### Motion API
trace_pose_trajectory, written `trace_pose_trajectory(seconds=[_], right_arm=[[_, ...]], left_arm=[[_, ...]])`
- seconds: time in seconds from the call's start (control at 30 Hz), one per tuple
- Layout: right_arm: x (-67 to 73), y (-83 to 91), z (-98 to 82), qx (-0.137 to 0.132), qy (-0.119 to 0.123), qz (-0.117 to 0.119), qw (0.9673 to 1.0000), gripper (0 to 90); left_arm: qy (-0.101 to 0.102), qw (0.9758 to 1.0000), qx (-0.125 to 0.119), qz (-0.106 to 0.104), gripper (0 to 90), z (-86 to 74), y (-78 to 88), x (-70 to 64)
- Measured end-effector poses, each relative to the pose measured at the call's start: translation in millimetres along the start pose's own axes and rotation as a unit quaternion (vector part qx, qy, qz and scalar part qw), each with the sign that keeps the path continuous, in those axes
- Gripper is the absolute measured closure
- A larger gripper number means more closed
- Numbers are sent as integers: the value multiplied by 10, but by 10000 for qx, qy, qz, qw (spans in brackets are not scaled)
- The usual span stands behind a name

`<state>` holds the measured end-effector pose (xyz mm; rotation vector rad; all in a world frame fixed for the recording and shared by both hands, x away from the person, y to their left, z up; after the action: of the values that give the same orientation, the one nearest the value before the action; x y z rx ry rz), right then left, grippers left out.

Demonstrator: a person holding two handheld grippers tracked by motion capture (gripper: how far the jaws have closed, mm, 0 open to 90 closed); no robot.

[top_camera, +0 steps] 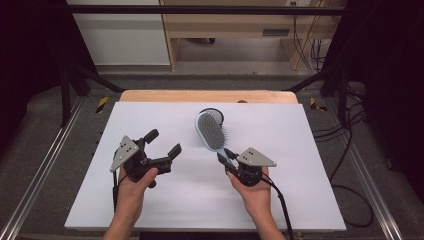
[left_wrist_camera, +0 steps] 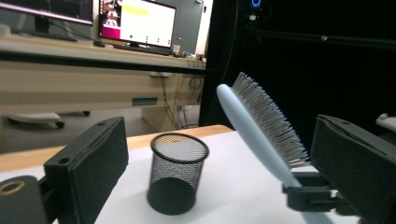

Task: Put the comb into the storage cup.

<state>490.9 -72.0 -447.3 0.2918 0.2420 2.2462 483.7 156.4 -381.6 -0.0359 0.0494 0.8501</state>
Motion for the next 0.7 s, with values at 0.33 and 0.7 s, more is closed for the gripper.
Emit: trace_pose_trajectory(seconds=[0.33, 0.7], right_arm=[[78, -9, -34, 1, 50, 36, 10000, 699], [170, -35, -36, -17, 91, 129, 9999, 699]], left_arm=[[67, 9996, 274, -6, 37, -95, 4, -45], [45, 9993, 373, -68, 35, -96, -7, -110]])
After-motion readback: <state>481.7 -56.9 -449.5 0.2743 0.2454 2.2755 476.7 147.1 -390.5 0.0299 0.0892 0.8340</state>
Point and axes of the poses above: each handheld gripper's, and its own axes: y roughly backward along the jaws, z roughly out of its top, x roughly to its left, the point moved 6 cm from there along -y, roughly forward along the jaws, and after that the axes turned 6 degrees about -y, right-handed, at the moved point
